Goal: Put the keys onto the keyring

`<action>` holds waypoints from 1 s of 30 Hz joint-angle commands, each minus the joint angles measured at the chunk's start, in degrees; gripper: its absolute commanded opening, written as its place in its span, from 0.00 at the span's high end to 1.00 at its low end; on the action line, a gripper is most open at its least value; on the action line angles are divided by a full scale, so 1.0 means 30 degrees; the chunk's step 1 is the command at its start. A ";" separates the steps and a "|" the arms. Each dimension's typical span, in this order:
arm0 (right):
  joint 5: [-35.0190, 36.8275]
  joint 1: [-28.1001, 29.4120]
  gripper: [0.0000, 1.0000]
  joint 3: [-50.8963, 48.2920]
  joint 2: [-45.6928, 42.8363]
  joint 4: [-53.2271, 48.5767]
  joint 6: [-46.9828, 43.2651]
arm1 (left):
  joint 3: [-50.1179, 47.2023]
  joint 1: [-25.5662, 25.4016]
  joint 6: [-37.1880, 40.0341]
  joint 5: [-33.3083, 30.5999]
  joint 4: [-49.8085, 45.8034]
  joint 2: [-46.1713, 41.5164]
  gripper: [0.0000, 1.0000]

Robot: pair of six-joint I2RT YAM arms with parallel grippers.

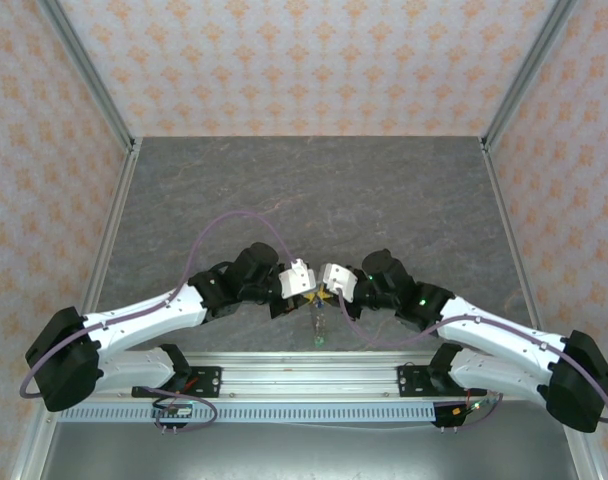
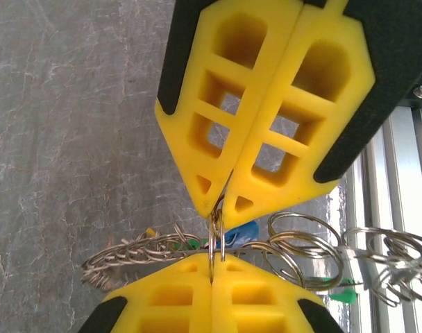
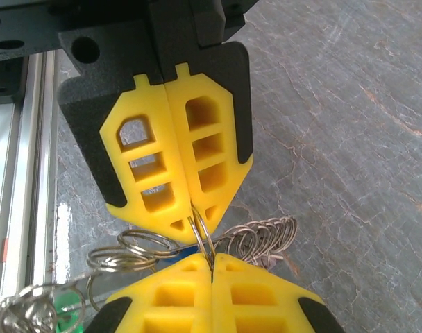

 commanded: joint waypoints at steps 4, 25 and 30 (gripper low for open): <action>-0.3133 -0.0496 0.91 -0.0905 0.0226 0.3696 0.1477 | 0.0400 0.0661 -0.0423 0.1222 0.3087 0.0173 1.00; -0.4692 -0.2103 0.98 -0.1649 0.0721 0.5169 0.1770 | 0.0555 0.1663 -0.1108 0.3382 0.3625 0.0030 1.00; -0.5174 -0.2134 1.00 -0.0953 0.1043 0.4679 0.1359 | 0.1322 0.1678 -0.0928 0.3112 0.2064 0.0204 1.00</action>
